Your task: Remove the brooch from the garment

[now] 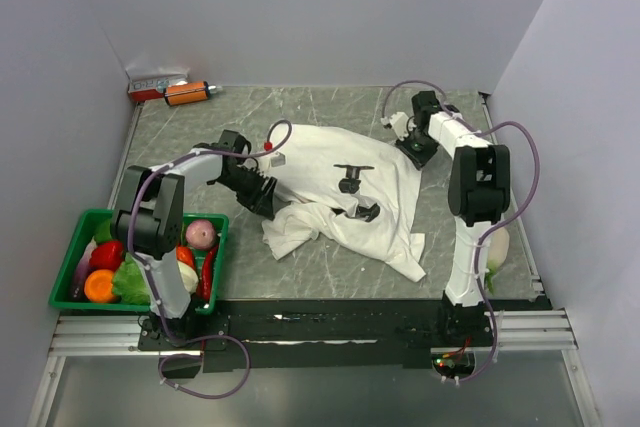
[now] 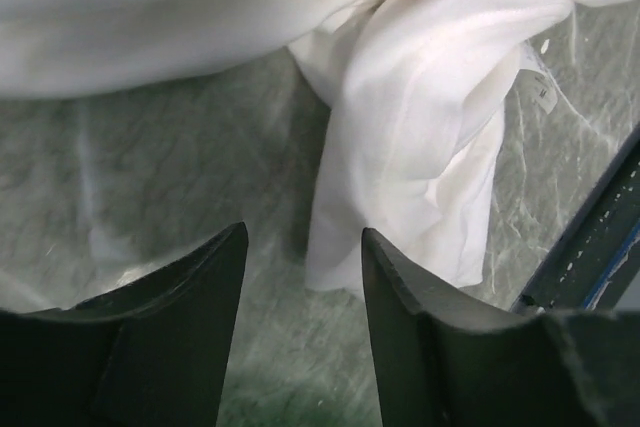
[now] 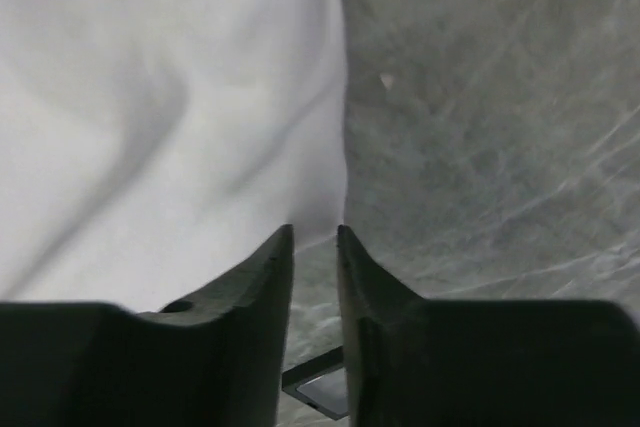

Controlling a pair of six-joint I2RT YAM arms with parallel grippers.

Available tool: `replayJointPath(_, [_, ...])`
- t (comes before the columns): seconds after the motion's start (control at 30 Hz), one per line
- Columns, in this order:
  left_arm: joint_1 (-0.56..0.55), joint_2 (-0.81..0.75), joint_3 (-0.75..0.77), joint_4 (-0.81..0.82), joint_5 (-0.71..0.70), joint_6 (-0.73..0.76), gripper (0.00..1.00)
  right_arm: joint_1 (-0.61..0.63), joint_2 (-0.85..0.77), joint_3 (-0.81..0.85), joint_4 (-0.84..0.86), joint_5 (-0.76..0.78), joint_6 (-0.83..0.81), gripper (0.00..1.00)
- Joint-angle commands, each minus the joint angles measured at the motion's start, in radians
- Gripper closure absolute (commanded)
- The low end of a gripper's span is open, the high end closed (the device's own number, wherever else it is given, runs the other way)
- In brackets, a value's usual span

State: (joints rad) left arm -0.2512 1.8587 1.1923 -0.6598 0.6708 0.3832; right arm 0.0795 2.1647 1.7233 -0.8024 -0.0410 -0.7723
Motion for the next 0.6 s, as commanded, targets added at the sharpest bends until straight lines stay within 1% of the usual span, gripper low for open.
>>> replayJointPath(0.0, [-0.017,0.039,0.061,-0.035,0.07,0.072,0.5,-0.026,-0.029,-0.062,-0.095,0.001,0.033,0.74])
replayJointPath(0.03, [-0.019,0.057,0.067,-0.041,0.072,0.077,0.56,-0.03,-0.035,-0.074,-0.106,-0.006,0.048,0.75])
replayJointPath(0.1, [-0.023,0.074,0.087,-0.067,0.076,0.095,0.63,-0.046,-0.061,-0.112,-0.11,-0.031,0.064,0.79])
replayJointPath(0.13, [-0.023,0.088,0.093,-0.075,0.075,0.1,0.73,-0.047,-0.071,-0.126,-0.116,-0.037,0.071,0.86])
replayJointPath(0.17, [-0.022,0.092,0.101,-0.086,0.073,0.111,0.8,-0.049,-0.086,-0.151,-0.119,-0.046,0.073,0.93])
replayJointPath(0.2, [-0.022,0.097,0.118,-0.11,0.07,0.12,0.87,-0.053,-0.095,-0.163,-0.123,-0.049,0.073,0.98])
replayJointPath(0.23, [-0.022,0.097,0.13,-0.13,0.066,0.135,0.98,-0.056,-0.106,-0.175,-0.124,-0.053,0.073,1.0])
replayJointPath(0.3, [-0.017,0.086,0.183,-0.17,0.032,0.193,0.99,-0.063,-0.143,-0.203,-0.139,-0.069,0.077,1.0])
replayJointPath(0.33, [-0.011,0.071,0.208,-0.216,0.017,0.229,0.99,-0.073,-0.155,-0.211,-0.15,-0.074,0.082,1.0])
replayJointPath(0.4, [0.026,0.054,0.308,-0.259,-0.017,0.258,0.99,-0.075,-0.199,-0.235,-0.195,-0.091,0.087,1.0])
replayJointPath(0.43, [0.042,0.044,0.35,-0.299,-0.025,0.276,0.99,-0.101,-0.219,-0.252,-0.204,-0.094,0.082,1.0])
replayJointPath(0.47, [0.079,0.042,0.448,-0.325,-0.027,0.286,0.99,-0.104,-0.259,-0.29,-0.211,-0.096,0.074,1.0])
replayJointPath(0.53, [0.118,0.049,0.554,-0.398,-0.022,0.302,0.99,-0.103,-0.305,-0.333,-0.231,-0.114,0.036,1.0])
replayJointPath(0.57, [0.144,0.056,0.654,-0.426,-0.02,0.313,0.99,-0.104,-0.343,-0.359,-0.241,-0.126,0.028,1.0])
